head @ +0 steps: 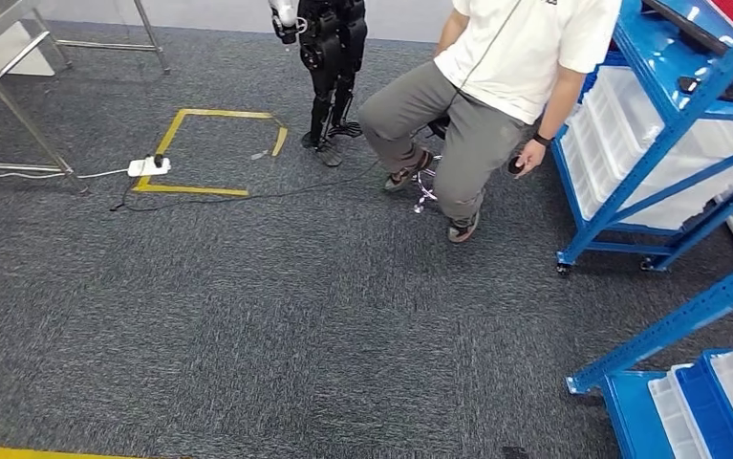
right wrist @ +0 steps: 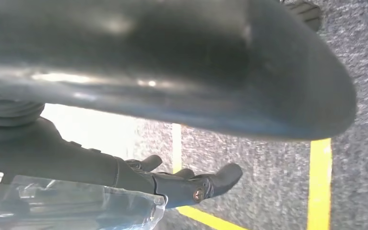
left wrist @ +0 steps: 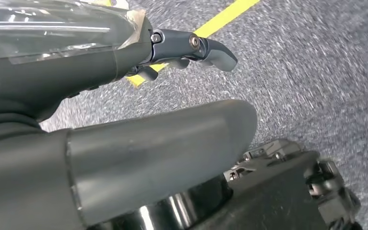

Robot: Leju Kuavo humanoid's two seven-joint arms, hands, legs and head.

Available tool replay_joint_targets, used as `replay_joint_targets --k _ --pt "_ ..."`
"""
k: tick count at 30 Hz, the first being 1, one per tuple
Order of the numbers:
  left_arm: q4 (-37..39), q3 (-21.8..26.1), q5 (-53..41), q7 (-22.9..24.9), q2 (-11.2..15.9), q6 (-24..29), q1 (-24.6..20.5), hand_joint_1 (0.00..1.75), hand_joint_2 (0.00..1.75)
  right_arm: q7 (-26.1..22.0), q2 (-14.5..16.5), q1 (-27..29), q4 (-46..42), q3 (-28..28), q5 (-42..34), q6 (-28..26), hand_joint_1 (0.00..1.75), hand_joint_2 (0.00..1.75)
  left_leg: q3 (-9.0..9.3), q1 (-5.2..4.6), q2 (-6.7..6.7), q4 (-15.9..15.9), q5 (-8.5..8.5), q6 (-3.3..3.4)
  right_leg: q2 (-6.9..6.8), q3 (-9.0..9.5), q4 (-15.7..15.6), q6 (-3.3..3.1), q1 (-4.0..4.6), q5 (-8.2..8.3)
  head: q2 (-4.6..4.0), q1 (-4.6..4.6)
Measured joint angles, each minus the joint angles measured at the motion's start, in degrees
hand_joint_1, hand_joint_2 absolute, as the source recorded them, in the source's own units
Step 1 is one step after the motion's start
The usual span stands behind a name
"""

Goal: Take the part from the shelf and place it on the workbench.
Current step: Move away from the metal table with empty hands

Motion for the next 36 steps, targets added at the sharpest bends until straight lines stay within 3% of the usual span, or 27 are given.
replay_joint_targets --k 1,2,4,5,7,9,10,12,14,15,16,17,18,20,21,22,24,25,26,28,30,31,32,33,34,36 --pt "0.00 -0.02 -0.07 0.00 0.00 -0.02 0.01 0.00 0.00 0.01 -0.02 0.13 -0.01 0.00 -0.07 0.00 0.00 0.00 -0.05 -0.06 0.88 0.01 -0.02 -0.01 -0.13 -0.58 1.44 0.37 -0.08 -0.29 0.00 0.02" --pt "0.00 -0.07 -0.19 0.00 0.00 -0.05 -0.01 0.00 0.00 0.01 -0.04 0.26 -0.02 0.00 -0.17 0.00 0.00 0.00 -0.05 -0.08 1.66 0.02 -0.05 -0.07 -0.35 0.14 0.39 0.89 -0.19 0.31 0.00 0.07" --pt "0.00 -0.24 -0.46 0.04 0.00 -0.11 -0.05 0.00 0.00 0.02 -0.08 0.34 -0.08 0.00 -0.40 0.00 0.00 0.00 0.14 -0.16 3.15 0.08 -0.23 -0.36 -2.42 4.70 -7.45 1.88 -0.48 3.00 0.00 0.14" --pt "0.00 -0.34 -0.58 0.09 -0.01 -0.15 -0.07 0.00 0.00 0.02 -0.07 0.25 -0.11 0.00 -0.51 0.00 0.00 0.00 0.29 -0.33 3.82 0.13 -0.43 -0.67 -3.94 6.97 -11.32 1.97 -0.37 4.21 0.00 0.22" --pt "-0.01 -0.52 -0.83 0.25 0.01 -0.22 -0.16 0.00 0.00 0.01 -0.07 0.15 -0.16 0.00 -0.67 0.00 0.00 0.00 0.70 -0.66 4.98 0.20 -0.82 -1.36 -5.52 9.11 -15.12 1.20 0.01 5.38 0.00 0.10" --pt "-0.02 -0.80 -1.13 0.39 -0.05 -0.35 -0.39 0.00 0.00 0.01 -0.23 0.35 -0.25 0.00 -0.84 0.00 0.00 0.00 1.09 -0.59 5.99 0.13 -1.10 -1.98 -4.24 8.95 -15.31 0.05 0.20 5.61 0.00 -0.15" --pt "-0.02 -0.93 -1.26 0.44 -0.10 -0.45 -0.53 0.00 0.00 0.02 -0.31 0.50 -0.29 0.01 -0.97 0.00 0.00 0.00 1.12 -0.40 5.47 0.41 -1.47 -2.33 -3.56 8.99 -15.42 -0.38 0.03 5.69 0.00 -0.26" --pt "-0.02 -1.08 -1.45 0.52 -0.24 -0.64 -0.66 0.00 0.00 0.00 -0.41 0.64 -0.39 0.04 -1.29 0.00 0.00 0.00 -0.07 -0.01 2.31 3.61 -3.87 -2.88 -2.15 9.21 -15.62 -1.44 -0.46 5.99 0.00 -0.50" --pt "-0.02 -1.08 -1.41 0.60 -0.29 -0.75 -0.54 0.00 0.00 -0.05 -0.45 0.65 -0.47 0.13 -1.49 -0.01 0.00 0.00 -3.42 0.12 -0.86 10.93 -7.80 -2.97 -0.69 9.15 -15.60 -2.05 -0.36 6.14 0.00 -0.69" --pt "-0.02 -1.07 -1.30 0.65 -0.29 -0.79 -0.44 0.00 0.00 -0.07 -0.46 0.70 -0.50 0.17 -1.54 -0.02 0.00 0.00 -5.26 0.11 -1.39 14.51 -9.13 -2.94 0.16 9.14 -15.58 -2.13 -0.21 6.15 0.00 -0.69" --pt "-0.02 -1.07 -1.18 0.69 -0.27 -0.78 -0.36 0.00 0.00 -0.08 -0.46 0.79 -0.52 0.23 -1.56 -0.03 0.00 0.00 -6.52 0.12 -1.59 16.61 -9.39 -2.88 1.05 9.16 -15.54 -2.13 -0.08 6.14 0.00 -0.69" --pt "-0.02 -1.06 -1.03 0.71 -0.25 -0.73 -0.31 0.00 0.00 -0.05 -0.46 0.89 -0.53 0.30 -1.57 -0.04 0.00 0.00 -6.79 0.12 -1.69 16.53 -8.38 -2.77 1.98 9.20 -15.47 -2.13 0.01 6.14 0.01 -0.68" --pt "-0.02 -1.06 -0.93 0.72 -0.25 -0.65 -0.29 0.00 0.00 -0.03 -0.43 0.94 -0.54 0.36 -1.57 -0.05 0.00 0.00 -5.94 0.16 -1.97 14.10 -6.30 -2.65 2.90 9.27 -15.38 -2.11 0.04 6.13 0.01 -0.69" --pt "-0.02 -1.05 -0.70 0.71 -0.23 -0.40 -0.25 0.00 0.00 0.04 -0.27 0.88 -0.54 0.48 -1.57 -0.08 0.00 0.00 -2.78 0.40 -4.17 6.41 -1.97 -2.42 4.59 9.22 -15.07 -2.00 0.17 6.07 0.01 -0.69" --pt "-0.01 -1.05 -0.62 0.69 -0.23 -0.26 -0.23 0.00 0.00 0.08 -0.19 0.80 -0.55 0.54 -1.60 -0.09 0.00 0.00 -1.64 0.50 -5.21 3.56 -0.79 -2.36 5.28 9.03 -14.94 -1.84 0.28 6.06 0.00 -0.65" --pt "-0.01 -1.04 -0.57 0.67 -0.22 -0.16 -0.22 0.00 0.00 0.12 -0.15 0.74 -0.56 0.63 -1.62 -0.10 0.00 0.00 -1.09 0.47 -5.92 2.06 -0.40 -2.27 5.85 8.74 -14.90 -1.57 0.38 6.10 0.00 -0.62" --pt "0.00 -1.04 -0.55 0.62 -0.22 -0.04 -0.21 0.00 0.00 0.18 -0.17 0.84 -0.61 0.81 -1.68 -0.14 0.00 0.00 -0.97 0.11 -5.20 1.48 -0.30 -1.77 7.00 8.10 -15.14 -0.75 0.36 6.37 0.00 -0.58" --pt "0.00 -1.03 -0.55 0.59 -0.26 -0.02 -0.23 0.00 0.00 0.21 -0.23 0.97 -0.63 0.87 -1.70 -0.17 0.00 0.00 -0.84 0.00 -4.53 1.11 -0.02 -1.30 6.84 7.82 -14.99 -0.40 0.30 6.36 0.00 -0.57" --pt "-0.01 -1.03 -0.55 0.55 -0.30 0.00 -0.23 0.00 0.00 0.27 -0.26 1.04 -0.65 0.90 -1.71 -0.21 0.00 0.00 -0.69 -0.02 -3.82 0.67 0.28 -0.76 5.84 7.31 -14.23 -0.24 0.32 5.94 0.00 -0.51" --pt "-0.01 -1.03 -0.56 0.48 -0.37 0.03 -0.20 0.00 0.00 0.41 -0.23 0.93 -0.67 0.98 -1.72 -0.25 0.00 0.00 -0.49 0.01 -2.15 -0.04 0.74 -0.02 2.38 4.85 -9.42 -0.46 0.38 3.40 0.00 -0.23" --pt "-0.01 -1.02 -0.56 0.47 -0.37 0.05 -0.08 0.00 0.00 0.48 -0.16 0.82 -0.67 1.15 -1.72 -0.25 0.00 0.00 -0.59 -0.12 -0.33 -0.11 0.76 0.14 0.38 0.85 -1.52 -0.49 0.28 0.02 0.00 -0.05" --pt "-0.01 -1.02 -0.56 0.47 -0.37 0.05 -0.03 0.00 0.00 0.50 -0.16 0.89 -0.67 1.25 -1.72 -0.25 0.00 0.00 -0.65 -0.17 0.57 -0.10 0.74 0.13 0.07 -0.48 1.27 -0.19 0.17 -0.91 0.00 -0.03" --pt "-0.01 -1.02 -0.56 0.48 -0.37 0.05 -0.02 0.00 0.00 0.53 -0.16 1.02 -0.67 1.33 -1.72 -0.26 0.00 0.00 -0.70 -0.20 1.38 -0.08 0.70 0.08 -0.12 -0.70 1.93 0.30 0.00 -0.92 0.00 -0.02" --pt "-0.01 -1.02 -0.56 0.48 -0.37 0.05 -0.02 0.00 0.00 0.56 -0.16 1.13 -0.68 1.40 -1.73 -0.26 0.00 0.00 -0.68 -0.19 2.10 -0.08 0.65 0.00 -0.39 0.32 0.19 0.87 -0.16 -0.10 0.00 0.02" --pt "-0.01 -1.02 -0.57 0.48 -0.37 0.01 -0.02 0.00 0.00 0.56 -0.18 1.19 -0.69 1.44 -1.77 -0.26 0.00 0.00 -0.60 -0.18 2.80 -0.06 0.57 -0.14 -1.17 2.53 -3.75 1.43 -0.37 1.29 0.00 0.05" --pt "-0.01 -1.02 -0.75 0.46 -0.36 -0.09 -0.01 0.00 0.00 0.56 -0.15 1.07 -0.72 1.54 -2.01 -0.26 0.00 0.00 -0.29 -0.42 4.12 0.06 0.19 -0.71 -4.25 7.18 -12.06 1.84 -0.36 4.06 0.00 0.25"
